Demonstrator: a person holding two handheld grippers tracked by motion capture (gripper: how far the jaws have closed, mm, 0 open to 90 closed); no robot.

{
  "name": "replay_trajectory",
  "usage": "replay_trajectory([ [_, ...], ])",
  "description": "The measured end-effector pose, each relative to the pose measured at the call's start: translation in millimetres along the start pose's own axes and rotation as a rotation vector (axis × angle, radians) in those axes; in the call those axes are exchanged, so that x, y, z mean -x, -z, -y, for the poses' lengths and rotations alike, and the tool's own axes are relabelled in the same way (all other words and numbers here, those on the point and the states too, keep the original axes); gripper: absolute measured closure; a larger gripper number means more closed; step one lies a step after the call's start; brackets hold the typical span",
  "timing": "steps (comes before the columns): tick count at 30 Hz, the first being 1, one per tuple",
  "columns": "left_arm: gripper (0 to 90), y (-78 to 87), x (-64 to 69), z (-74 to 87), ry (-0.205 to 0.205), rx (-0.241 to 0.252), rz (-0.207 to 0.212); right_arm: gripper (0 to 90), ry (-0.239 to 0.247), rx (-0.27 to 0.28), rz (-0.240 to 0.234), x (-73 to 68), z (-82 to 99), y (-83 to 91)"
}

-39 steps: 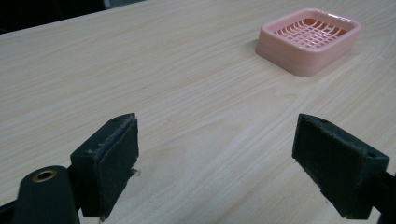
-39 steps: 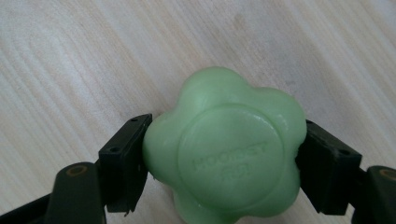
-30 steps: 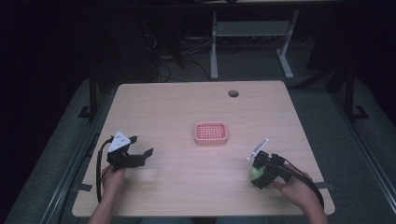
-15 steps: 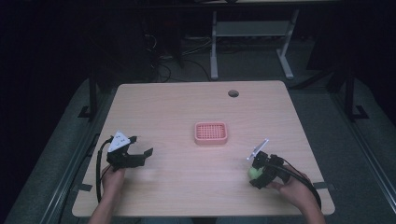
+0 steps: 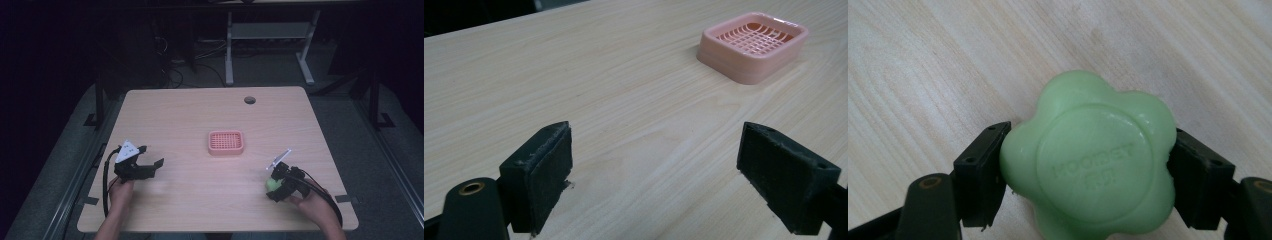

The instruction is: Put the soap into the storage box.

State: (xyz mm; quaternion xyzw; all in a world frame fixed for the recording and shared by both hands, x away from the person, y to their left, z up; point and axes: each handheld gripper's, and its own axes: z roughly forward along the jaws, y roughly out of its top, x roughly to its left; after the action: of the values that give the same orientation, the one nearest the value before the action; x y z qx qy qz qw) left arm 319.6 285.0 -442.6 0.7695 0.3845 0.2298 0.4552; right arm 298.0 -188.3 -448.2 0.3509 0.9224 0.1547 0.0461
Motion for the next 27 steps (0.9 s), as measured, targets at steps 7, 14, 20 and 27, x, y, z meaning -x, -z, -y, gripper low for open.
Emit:
replay_trajectory([
  [7,14.3,0.2,0.1,0.0,0.001,0.0,-0.001,25.8,-0.013,0.001,0.0,0.0,0.1,-0.1],
  [14,14.3,0.8,-0.8,0.1,0.006,0.003,-0.002,26.1,0.035,-0.007,0.008,-4.7,-1.5,0.8],
  [20,14.3,0.9,-0.3,-0.3,-0.002,0.003,-0.001,26.1,0.073,-0.012,0.018,-9.1,-11.2,3.3],
  [27,14.3,1.0,-0.6,-0.1,0.007,0.002,-0.001,26.0,0.11,-0.008,0.018,-9.8,-27.4,11.8],
])
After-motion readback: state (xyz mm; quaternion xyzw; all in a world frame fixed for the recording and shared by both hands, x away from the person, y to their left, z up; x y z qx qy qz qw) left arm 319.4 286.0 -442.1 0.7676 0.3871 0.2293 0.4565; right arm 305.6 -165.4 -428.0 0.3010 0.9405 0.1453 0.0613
